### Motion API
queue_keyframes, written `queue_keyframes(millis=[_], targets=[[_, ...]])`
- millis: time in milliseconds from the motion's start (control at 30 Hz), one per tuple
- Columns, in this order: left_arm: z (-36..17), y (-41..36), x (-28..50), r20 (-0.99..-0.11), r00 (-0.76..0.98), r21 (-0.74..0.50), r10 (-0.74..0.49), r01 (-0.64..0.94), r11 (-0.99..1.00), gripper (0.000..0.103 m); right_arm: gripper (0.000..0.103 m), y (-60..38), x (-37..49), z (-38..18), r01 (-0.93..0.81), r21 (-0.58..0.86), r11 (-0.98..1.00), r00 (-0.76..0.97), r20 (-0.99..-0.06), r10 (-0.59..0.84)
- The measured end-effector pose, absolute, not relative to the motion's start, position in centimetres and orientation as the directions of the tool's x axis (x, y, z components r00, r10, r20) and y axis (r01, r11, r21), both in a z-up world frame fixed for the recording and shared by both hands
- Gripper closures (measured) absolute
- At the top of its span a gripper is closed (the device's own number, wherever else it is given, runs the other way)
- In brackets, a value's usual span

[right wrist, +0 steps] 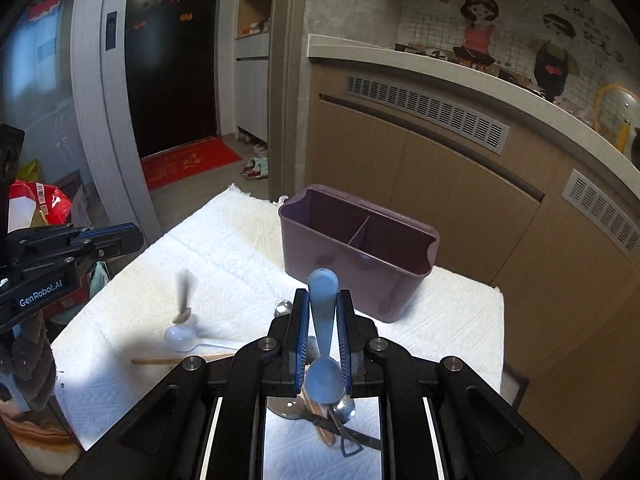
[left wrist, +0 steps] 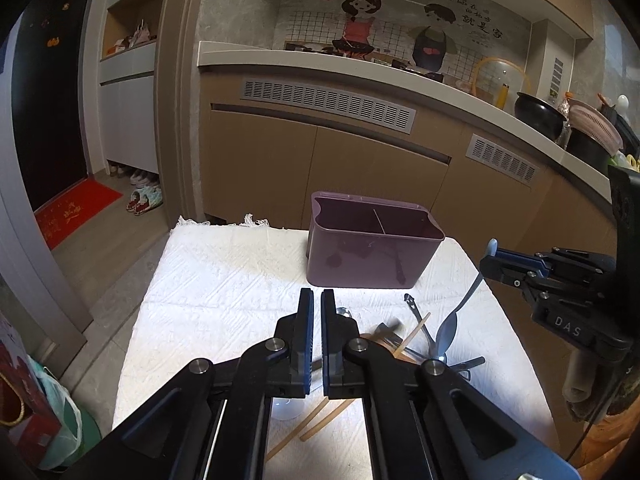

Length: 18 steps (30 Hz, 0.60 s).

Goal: Organize utensils

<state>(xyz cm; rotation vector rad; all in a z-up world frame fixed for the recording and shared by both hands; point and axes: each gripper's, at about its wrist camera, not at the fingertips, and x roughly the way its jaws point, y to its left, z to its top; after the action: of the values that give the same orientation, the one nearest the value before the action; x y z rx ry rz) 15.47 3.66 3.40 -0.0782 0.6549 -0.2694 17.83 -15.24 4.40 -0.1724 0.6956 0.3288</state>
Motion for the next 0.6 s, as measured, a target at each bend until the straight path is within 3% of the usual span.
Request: queue_keyframes(millis=[233,300,333,400,433,600], targets=[[4.0,4.0,15.1,-0.588,0.773,-0.125,-0.238,0.204,0.971,0.101,0.089,-15.7,17.0,3.9,-0.338,-0.038,0.940,0.720,-0.654,0.232],[3.4,3.2,15.6,-0.624,0.744,-0.074,-0.240,0.250,0.966,0.099,0.089,-16.0,17.1,3.7,-0.338,-0.035,0.941,0.716,-0.659,0.233],[2.6,2.5,15.9,-0.654,0.712,-0.049,-0.256,0.299,0.953,0.094,0.089,-16.1,17.1,3.5,-0.336,-0.033,0.941,0.714,-0.661,0.231],[0.8,0.8,16.4,-0.704,0.636,-0.020,-0.317,0.429,0.903,0.047,0.089,-16.5,17.1,3.0,-0.335,-0.021,0.942,0.706,-0.668,0.236],[-0.1,0.0,16.5,-0.718,0.607,-0.004,-0.340,0.485,0.874,0.041,0.089,-16.8,17.0,2.7,-0.333,-0.013,0.943,0.701,-0.672,0.239],[-3.7,-5.4,17.2,-0.808,0.488,0.138,-0.331,0.703,0.698,0.041,0.089,-18.0,16.6,0.6,-0.315,0.021,0.949,0.670,-0.703,0.239]])
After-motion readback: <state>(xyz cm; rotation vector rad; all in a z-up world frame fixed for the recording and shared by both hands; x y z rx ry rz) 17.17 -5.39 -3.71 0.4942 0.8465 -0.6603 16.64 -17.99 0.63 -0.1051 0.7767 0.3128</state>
